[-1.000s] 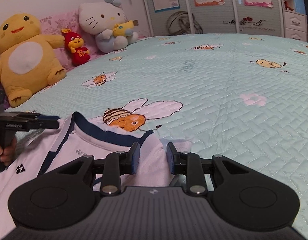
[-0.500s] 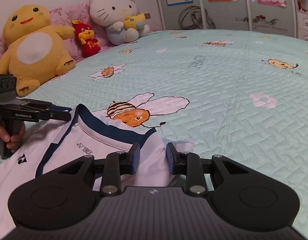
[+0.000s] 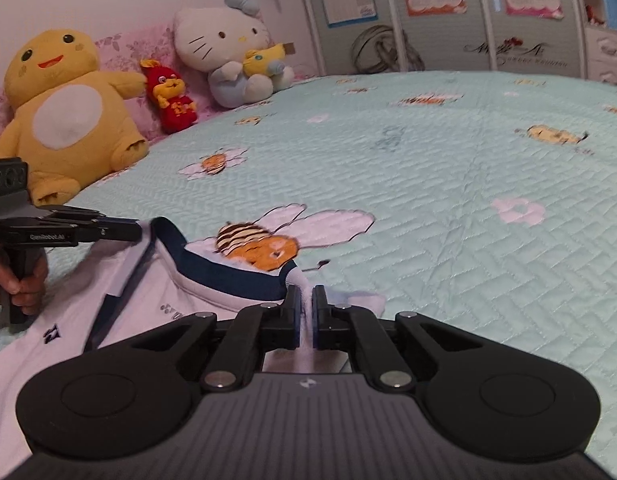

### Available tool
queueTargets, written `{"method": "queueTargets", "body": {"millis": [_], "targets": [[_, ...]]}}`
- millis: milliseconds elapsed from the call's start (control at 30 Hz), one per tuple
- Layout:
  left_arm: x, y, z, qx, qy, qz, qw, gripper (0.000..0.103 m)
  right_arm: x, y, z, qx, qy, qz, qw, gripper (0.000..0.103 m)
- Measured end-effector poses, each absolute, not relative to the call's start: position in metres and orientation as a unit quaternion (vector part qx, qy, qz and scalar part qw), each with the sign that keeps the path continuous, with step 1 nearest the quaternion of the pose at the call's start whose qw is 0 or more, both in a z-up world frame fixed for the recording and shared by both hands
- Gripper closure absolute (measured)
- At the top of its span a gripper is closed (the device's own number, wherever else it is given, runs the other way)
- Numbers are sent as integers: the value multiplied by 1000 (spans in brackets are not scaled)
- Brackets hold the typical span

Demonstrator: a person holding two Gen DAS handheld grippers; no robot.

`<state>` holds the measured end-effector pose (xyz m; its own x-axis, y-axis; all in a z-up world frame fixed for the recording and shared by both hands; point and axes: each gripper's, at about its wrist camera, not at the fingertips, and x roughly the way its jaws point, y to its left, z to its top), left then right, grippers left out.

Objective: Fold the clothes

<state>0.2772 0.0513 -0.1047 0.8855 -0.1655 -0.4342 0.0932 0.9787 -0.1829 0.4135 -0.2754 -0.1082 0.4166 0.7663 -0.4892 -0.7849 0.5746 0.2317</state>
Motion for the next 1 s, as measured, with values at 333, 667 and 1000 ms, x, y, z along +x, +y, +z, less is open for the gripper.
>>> {"method": "queueTargets", "body": {"millis": [333, 667, 1000], "targets": [[298, 50, -128, -52, 275, -20, 960, 82, 434, -270, -123, -3, 310, 423, 851, 94], [246, 77, -84, -225, 170, 21, 959, 37, 404, -315, -95, 152, 302, 417, 844, 72], [320, 68, -136, -269, 285, -3, 920, 50, 449, -296, -154, 332, 423, 356, 764, 91]]}}
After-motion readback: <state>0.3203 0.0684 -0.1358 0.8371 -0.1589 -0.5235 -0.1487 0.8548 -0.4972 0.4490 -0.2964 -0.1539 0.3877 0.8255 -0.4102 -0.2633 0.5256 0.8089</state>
